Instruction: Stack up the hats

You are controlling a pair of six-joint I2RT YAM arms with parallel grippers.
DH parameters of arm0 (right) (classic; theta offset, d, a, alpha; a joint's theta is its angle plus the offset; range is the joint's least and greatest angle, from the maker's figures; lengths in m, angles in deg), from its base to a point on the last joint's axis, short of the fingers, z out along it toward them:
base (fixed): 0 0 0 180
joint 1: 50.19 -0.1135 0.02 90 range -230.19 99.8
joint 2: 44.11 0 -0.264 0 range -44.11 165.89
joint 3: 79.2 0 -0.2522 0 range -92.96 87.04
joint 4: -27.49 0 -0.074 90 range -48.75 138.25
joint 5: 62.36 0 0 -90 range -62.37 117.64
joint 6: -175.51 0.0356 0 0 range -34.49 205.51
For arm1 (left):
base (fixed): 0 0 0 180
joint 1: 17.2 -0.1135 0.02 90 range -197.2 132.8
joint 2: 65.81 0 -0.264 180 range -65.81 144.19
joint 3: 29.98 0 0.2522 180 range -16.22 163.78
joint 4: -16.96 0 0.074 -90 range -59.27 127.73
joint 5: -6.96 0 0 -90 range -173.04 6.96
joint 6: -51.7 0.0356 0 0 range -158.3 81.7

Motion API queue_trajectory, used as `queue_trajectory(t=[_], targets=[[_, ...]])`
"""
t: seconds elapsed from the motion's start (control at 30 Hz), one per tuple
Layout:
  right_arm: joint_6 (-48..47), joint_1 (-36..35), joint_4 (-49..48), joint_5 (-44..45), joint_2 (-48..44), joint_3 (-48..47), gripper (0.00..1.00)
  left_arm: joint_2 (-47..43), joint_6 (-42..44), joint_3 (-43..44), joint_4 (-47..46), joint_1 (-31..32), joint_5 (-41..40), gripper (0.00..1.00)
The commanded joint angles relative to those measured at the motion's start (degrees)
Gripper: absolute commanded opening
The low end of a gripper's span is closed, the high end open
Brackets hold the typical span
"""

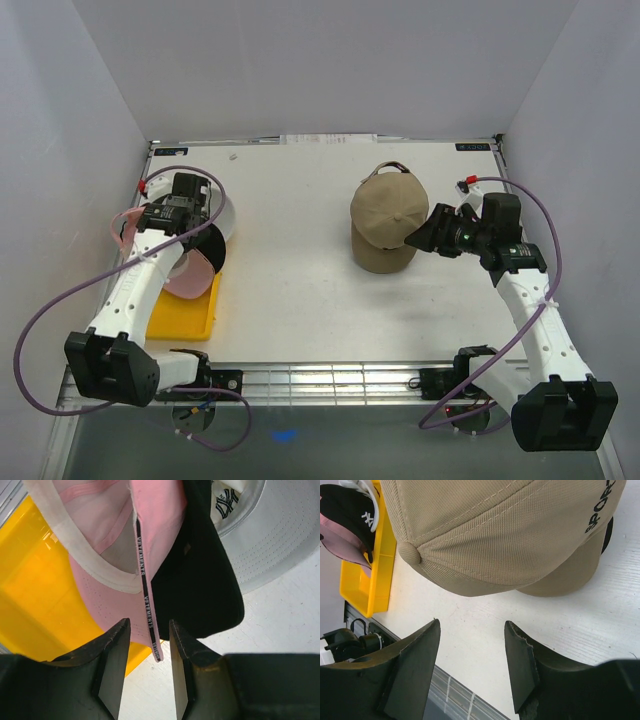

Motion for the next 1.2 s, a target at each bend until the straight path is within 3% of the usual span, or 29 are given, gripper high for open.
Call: queue_trajectory(t=[0.0,0.3,0.5,0.6,0.63,0.67,0.7,1.17], targets=[[-1.4,-0.56,0.73,0.26,-0.11,-1.7,0.6,1.21,3.66,-0.66,-5.27,-1.52,2.82,0.47],[-1.84,-1.17,0.55,0.61,0.33,-1.44,0.6,3.07,3.67,-3.2,-7.29,-3.1,3.97,0.49],[-2.19,-1.7,0.73,1.14,0.33,-1.26,0.6,2.8,3.23,-4.79,-7.73,-3.63,4.67,0.38],[-2.36,-2.05,0.99,1.58,0.51,-1.44,0.6,2.63,3.49,-5.05,-7.47,-3.63,5.03,0.25],[-2.36,-1.96,1.08,1.67,0.51,-1.44,0.6,2.45,3.49,-4.97,-7.12,-3.63,4.85,0.18],[-2.36,-2.14,1.08,1.67,0.51,-1.44,0.6,2.19,3.84,-4.96,-6.94,-3.63,4.5,0.03],[-2.36,-2.14,1.08,1.67,0.51,-1.44,0.6,1.84,4.1,-4.7,-6.59,-3.63,4.24,0.0],[-2.45,-2.58,1.34,1.05,1.92,-3.11,0.6,-2.12,5.25,8.28,4.04,-3.63,1.95,0.0]])
